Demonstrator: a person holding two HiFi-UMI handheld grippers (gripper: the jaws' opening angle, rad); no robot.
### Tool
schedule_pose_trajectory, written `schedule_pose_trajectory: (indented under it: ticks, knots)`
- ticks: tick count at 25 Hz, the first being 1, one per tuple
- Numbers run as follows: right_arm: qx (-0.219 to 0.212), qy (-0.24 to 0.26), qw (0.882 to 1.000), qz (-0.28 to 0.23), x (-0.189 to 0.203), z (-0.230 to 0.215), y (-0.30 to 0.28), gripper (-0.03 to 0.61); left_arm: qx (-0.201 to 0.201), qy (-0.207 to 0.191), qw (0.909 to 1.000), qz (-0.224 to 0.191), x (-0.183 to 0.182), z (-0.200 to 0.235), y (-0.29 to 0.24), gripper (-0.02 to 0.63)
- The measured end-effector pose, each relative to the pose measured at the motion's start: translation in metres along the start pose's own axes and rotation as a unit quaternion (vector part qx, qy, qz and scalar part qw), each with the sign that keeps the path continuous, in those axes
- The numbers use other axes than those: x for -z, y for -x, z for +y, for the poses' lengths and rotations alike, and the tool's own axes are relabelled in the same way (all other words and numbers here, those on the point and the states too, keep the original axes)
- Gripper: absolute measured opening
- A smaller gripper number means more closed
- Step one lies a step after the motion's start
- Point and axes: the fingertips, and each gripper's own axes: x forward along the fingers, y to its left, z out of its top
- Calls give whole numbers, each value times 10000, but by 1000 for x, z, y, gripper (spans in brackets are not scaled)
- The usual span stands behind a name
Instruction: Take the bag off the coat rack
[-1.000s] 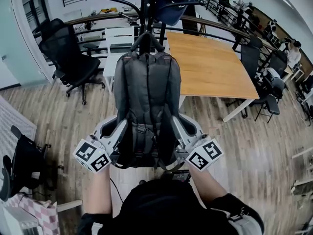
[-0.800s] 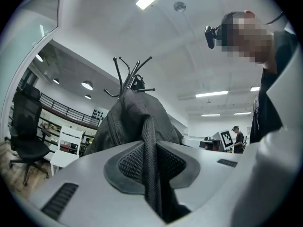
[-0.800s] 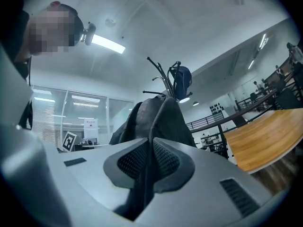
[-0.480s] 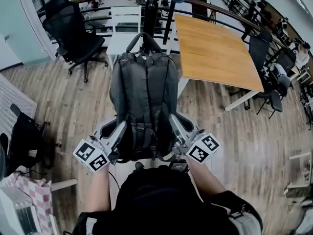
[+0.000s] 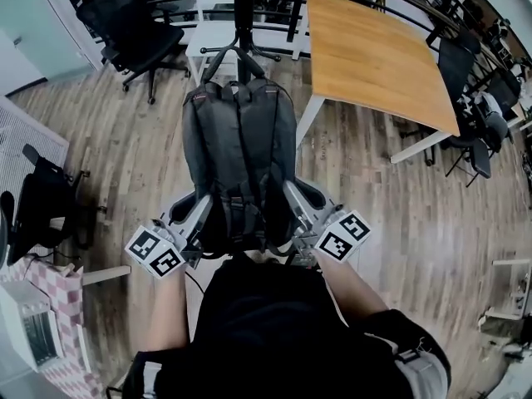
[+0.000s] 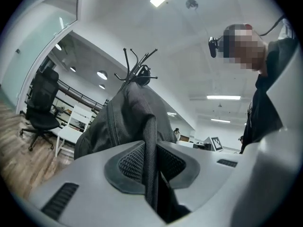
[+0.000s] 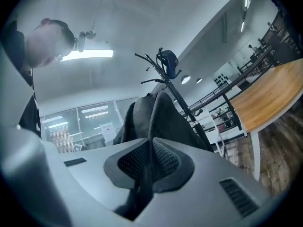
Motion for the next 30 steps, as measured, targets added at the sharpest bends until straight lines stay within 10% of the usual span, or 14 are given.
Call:
schedule_pose_trajectory:
  ticks: [15, 30]
  knots:
    - [609, 751, 9942, 474, 21, 13, 39, 48, -1282, -332, 9907, 319, 40, -28, 1, 72]
    - [455, 954, 9925, 609, 33, 10, 81, 46, -1369, -190, 9901, 240, 72, -63, 1, 72]
